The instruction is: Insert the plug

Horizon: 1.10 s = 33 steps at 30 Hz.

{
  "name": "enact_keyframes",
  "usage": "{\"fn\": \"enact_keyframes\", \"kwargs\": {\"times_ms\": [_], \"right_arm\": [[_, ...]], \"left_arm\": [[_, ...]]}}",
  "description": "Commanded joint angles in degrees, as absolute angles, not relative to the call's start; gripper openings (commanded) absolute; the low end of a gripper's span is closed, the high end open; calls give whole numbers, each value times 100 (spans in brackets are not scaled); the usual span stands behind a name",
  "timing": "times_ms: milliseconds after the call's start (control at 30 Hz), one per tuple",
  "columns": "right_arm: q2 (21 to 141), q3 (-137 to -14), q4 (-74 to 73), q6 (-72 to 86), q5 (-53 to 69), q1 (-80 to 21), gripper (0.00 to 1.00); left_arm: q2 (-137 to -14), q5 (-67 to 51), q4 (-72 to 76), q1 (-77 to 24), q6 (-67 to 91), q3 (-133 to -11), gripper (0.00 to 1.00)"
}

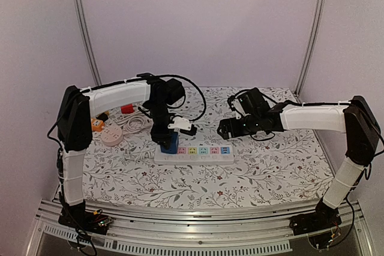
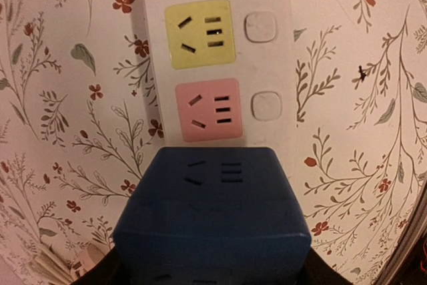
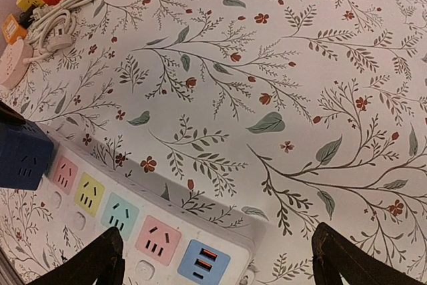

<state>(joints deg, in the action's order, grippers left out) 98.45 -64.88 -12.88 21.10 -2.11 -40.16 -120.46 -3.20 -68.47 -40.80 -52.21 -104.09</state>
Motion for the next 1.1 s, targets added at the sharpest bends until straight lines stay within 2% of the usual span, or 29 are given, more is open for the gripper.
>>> {"fn": "enact_keyframes", "kwargs": {"times_ms": [0,400,700,1067], "right_arm": [[9641,-6524,-1340,2000,-313,-4024,96],[9561,-6482,-1335,1986,-331,-4027,96],[9427,-6392,-1340,2021,-368,-4025,96],[9325,-6411,-1387,2078,-377,-4023,97]], "left_arm": [[-12060,-332,-7104,-4197,-5173,-10285,0],[-12421,-96,-7150,-4236,-4742,-10210,0],[-12491,-153,-6130,-4236,-4297,-8815,0],[-12933,-258,-6239,-4166,-4195,-8669,0]]}}
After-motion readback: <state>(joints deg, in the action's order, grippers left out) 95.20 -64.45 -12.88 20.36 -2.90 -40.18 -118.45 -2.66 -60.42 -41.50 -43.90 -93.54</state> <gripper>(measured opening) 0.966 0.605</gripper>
